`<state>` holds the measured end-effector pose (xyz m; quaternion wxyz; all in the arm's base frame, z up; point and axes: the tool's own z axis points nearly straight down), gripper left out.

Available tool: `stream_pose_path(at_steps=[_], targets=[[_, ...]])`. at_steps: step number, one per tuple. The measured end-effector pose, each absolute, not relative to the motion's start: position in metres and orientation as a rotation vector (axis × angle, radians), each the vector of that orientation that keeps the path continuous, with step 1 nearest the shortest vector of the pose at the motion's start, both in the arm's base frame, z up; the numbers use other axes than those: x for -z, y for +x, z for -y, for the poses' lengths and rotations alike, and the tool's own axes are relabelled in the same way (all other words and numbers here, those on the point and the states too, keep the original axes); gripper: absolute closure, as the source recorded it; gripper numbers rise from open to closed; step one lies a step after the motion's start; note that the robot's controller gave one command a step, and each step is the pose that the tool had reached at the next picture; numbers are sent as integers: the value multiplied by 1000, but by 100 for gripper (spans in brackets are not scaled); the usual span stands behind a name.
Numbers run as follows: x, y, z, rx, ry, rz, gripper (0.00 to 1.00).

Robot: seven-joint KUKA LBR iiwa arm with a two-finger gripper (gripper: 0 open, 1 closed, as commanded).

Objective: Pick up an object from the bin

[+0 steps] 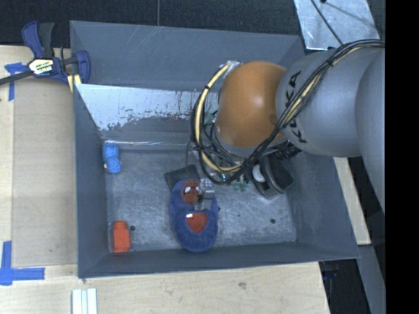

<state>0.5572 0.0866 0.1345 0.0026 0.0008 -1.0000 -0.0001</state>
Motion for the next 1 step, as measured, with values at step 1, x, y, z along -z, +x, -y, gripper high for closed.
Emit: stream_pose_path(at_steps=[1], targets=[[-69, 545, -86, 0, 142, 3134, 0]])
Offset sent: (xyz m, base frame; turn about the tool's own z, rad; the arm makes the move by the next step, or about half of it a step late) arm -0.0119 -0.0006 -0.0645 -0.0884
